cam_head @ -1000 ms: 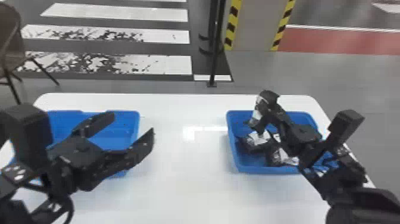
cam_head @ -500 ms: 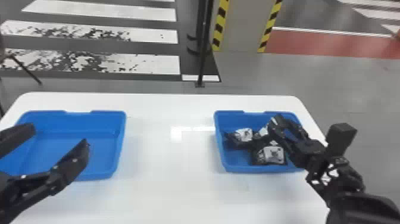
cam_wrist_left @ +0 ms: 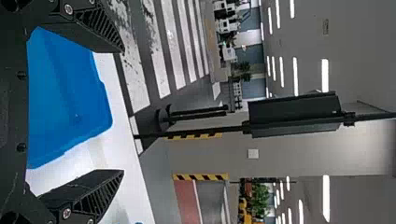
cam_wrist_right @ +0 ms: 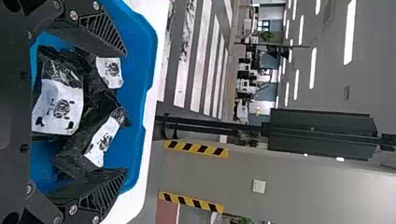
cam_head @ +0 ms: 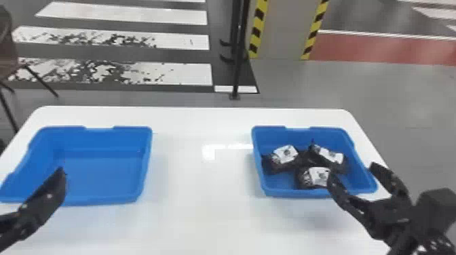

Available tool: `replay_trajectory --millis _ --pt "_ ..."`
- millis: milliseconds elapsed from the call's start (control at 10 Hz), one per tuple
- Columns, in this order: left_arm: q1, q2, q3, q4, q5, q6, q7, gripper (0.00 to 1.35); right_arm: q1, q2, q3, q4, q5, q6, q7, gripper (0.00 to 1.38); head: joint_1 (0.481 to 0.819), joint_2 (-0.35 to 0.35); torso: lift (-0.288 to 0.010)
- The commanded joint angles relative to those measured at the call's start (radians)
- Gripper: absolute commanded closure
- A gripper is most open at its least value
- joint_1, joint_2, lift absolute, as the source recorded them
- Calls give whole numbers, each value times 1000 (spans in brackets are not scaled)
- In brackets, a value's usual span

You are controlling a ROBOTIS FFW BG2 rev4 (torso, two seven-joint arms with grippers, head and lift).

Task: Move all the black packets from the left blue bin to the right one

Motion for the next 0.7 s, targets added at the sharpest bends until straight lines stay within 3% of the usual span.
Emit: replay_trajectory --millis 0,300,600 --pt "35 -3 19 43 -14 -72 0 121 144 22 -29 -132 -21 -48 -1 153 695 -89 -140" --pt "74 -3 53 115 -21 -194 0 121 328 22 -31 -311 -55 -92 -1 153 695 -43 -140" --pt "77 -3 45 188 -2 -302 4 121 357 22 -29 -306 -90 -124 -1 153 695 5 -140"
